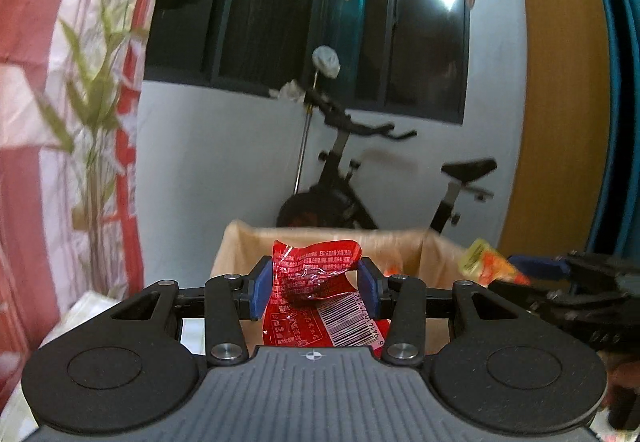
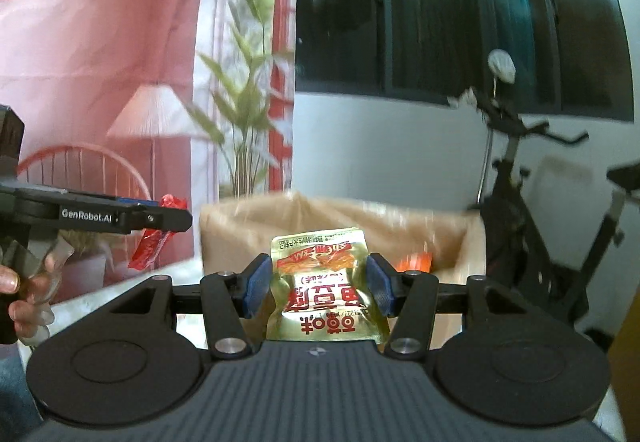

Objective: Organize snacks
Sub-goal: 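Carry the red packet and gold snack over the box and open both tools, then return both open tools from the box to the snack pile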

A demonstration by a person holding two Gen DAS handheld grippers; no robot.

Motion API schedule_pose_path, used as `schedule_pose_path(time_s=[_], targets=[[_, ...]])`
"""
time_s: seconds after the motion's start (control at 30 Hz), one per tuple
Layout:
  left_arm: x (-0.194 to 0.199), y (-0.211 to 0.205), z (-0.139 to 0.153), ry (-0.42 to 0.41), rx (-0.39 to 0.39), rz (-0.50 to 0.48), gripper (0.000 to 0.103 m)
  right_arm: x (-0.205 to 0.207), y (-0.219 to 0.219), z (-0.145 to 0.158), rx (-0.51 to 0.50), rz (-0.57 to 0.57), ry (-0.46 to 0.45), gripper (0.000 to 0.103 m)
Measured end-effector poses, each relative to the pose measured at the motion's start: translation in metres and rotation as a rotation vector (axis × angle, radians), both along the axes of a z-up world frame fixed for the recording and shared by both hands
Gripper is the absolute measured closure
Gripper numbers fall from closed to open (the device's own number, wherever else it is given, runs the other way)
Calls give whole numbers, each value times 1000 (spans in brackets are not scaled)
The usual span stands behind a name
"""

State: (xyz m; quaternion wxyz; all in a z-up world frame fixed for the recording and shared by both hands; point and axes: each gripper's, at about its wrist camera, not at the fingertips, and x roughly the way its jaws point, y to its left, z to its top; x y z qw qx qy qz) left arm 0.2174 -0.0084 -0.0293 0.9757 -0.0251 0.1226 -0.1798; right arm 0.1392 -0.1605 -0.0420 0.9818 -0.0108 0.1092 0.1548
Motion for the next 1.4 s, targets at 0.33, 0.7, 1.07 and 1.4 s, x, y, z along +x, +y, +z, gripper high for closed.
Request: schedule_pose_path(time_s=[0.33,0.7,1.07,1.4], targets=[[76,-31,23,-4,34,21,55,99,-15,20,-10,-58,25,48],[102,-26,-6,112,77,52,36,138,-31,-2,36,-129,179,44],[69,-7,7,86,90,42,32,105,-33,4,53,-101,155,39],[19,19,-3,85,77,48,29,61,-23,4,69,-69,111,21]])
